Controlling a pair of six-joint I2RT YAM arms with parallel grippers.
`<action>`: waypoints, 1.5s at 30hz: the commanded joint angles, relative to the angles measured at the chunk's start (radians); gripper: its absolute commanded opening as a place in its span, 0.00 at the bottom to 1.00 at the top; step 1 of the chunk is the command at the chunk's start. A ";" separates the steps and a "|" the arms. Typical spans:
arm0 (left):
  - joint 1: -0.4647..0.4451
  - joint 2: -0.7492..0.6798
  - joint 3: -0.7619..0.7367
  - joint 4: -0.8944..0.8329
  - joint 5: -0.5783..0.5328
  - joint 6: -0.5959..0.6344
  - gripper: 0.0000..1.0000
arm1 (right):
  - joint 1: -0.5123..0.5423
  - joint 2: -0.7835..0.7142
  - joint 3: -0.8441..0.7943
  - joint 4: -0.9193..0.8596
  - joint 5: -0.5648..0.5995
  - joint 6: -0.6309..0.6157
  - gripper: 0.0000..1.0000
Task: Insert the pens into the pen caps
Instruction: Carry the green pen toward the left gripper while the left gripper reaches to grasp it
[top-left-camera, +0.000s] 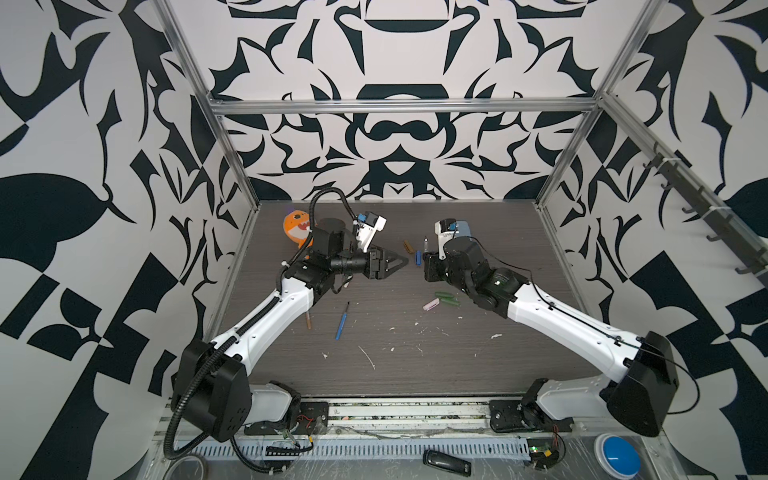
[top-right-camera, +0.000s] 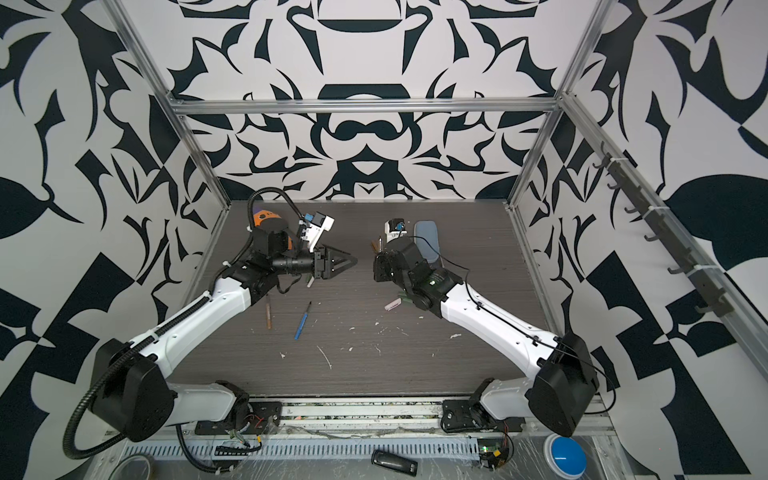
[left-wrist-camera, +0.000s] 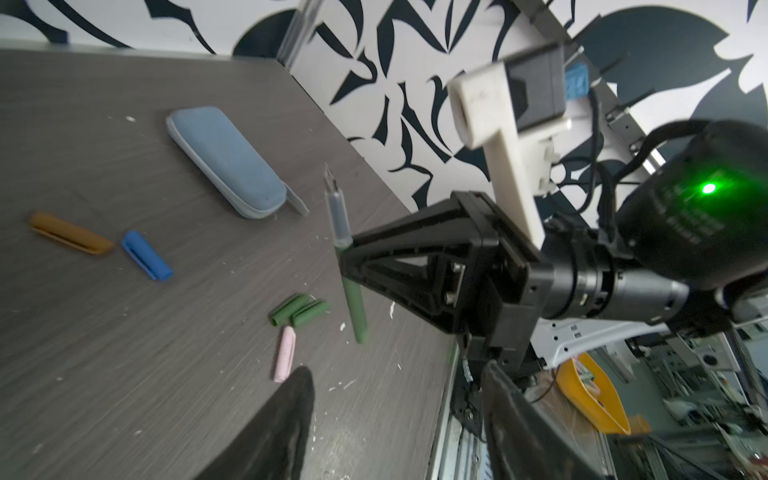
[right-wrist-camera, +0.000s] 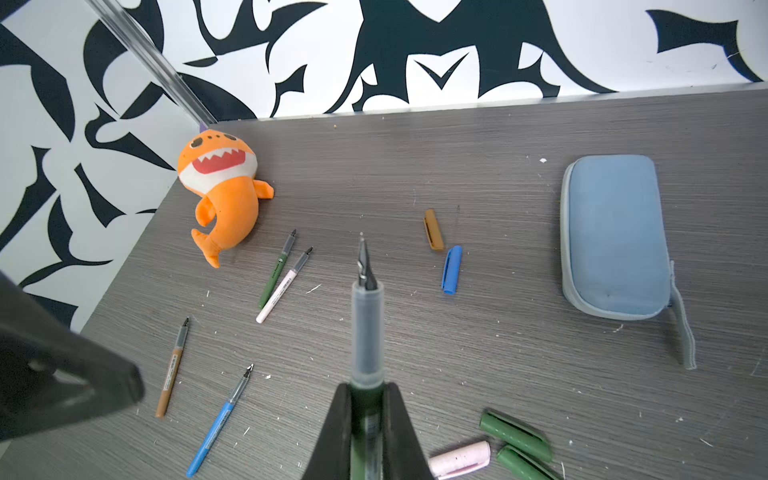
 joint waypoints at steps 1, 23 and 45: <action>-0.034 0.035 0.035 -0.062 0.045 0.068 0.62 | -0.005 -0.060 -0.022 0.087 0.012 0.048 0.06; -0.095 0.105 0.002 0.056 -0.028 0.000 0.47 | 0.010 -0.136 -0.151 0.298 -0.093 0.203 0.06; -0.106 0.126 0.004 0.073 -0.019 -0.030 0.14 | 0.033 -0.101 -0.209 0.458 -0.161 0.276 0.06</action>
